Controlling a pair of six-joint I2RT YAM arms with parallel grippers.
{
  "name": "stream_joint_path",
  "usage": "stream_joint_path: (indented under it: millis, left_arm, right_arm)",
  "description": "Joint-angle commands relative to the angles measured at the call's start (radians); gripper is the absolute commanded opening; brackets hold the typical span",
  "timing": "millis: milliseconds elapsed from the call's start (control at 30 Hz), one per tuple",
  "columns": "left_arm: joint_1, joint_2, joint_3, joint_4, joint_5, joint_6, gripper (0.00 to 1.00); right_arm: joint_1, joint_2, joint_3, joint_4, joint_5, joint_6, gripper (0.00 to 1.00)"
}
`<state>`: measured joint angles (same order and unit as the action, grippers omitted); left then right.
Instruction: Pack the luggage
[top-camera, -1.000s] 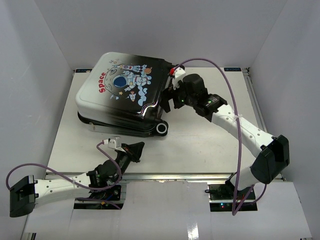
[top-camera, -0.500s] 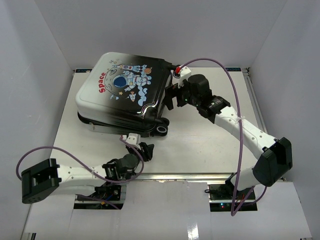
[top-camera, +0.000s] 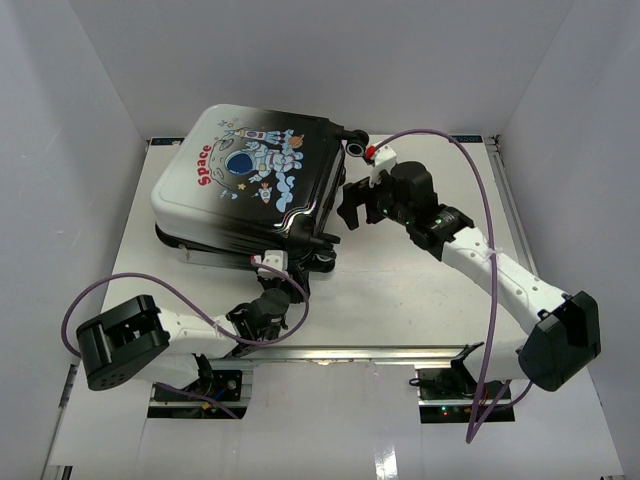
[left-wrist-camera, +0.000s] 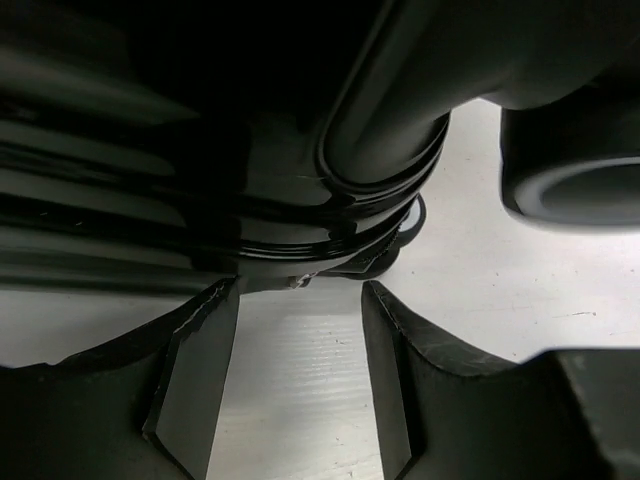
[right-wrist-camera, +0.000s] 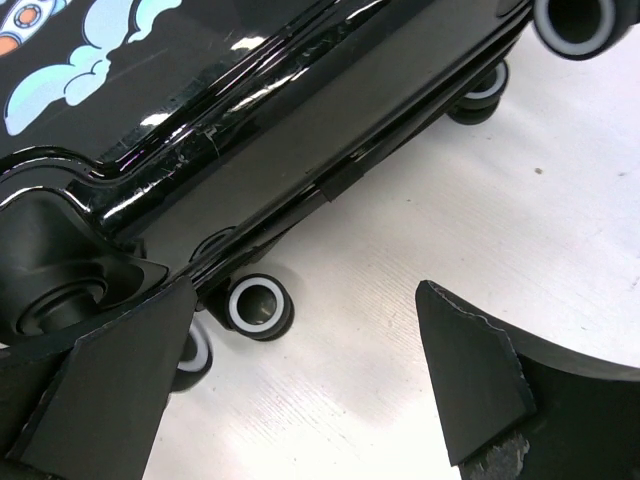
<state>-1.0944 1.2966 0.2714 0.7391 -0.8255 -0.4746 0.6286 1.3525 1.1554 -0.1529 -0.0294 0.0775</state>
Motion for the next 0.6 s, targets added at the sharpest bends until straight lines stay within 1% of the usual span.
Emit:
stream_joint_path:
  millis: [0,233,367,433,500,533,567]
  left_arm:
    - [0.007,0.078,0.077,0.084,0.003,0.070,0.63]
    - [0.015,0.171,0.135,0.132,-0.064,0.115,0.61]
    - [0.034,0.211,0.178,0.095,-0.090,0.097,0.52]
    - [0.046,0.211,0.183,0.062,-0.101,0.055,0.43]
    - [0.065,0.200,0.169,0.051,-0.086,0.015,0.29]
    - [0.077,0.191,0.163,0.041,-0.079,0.005,0.13]
    - [0.086,0.181,0.158,0.030,-0.076,-0.004,0.03]
  right_arm:
    - [-0.028,-0.086,-0.031,0.076,-0.010,-0.007,0.97]
    - [-0.037,-0.140,-0.076,0.093,-0.010,-0.008,0.97]
    - [-0.041,-0.151,-0.085,0.096,-0.016,-0.012,0.96]
    - [-0.044,-0.154,-0.088,0.096,-0.018,-0.015,0.96]
    - [-0.044,-0.154,-0.095,0.105,-0.022,-0.015,0.96]
    - [-0.044,-0.154,-0.098,0.107,-0.027,-0.015,0.96]
    - [-0.044,-0.154,-0.100,0.109,-0.028,-0.015,0.96]
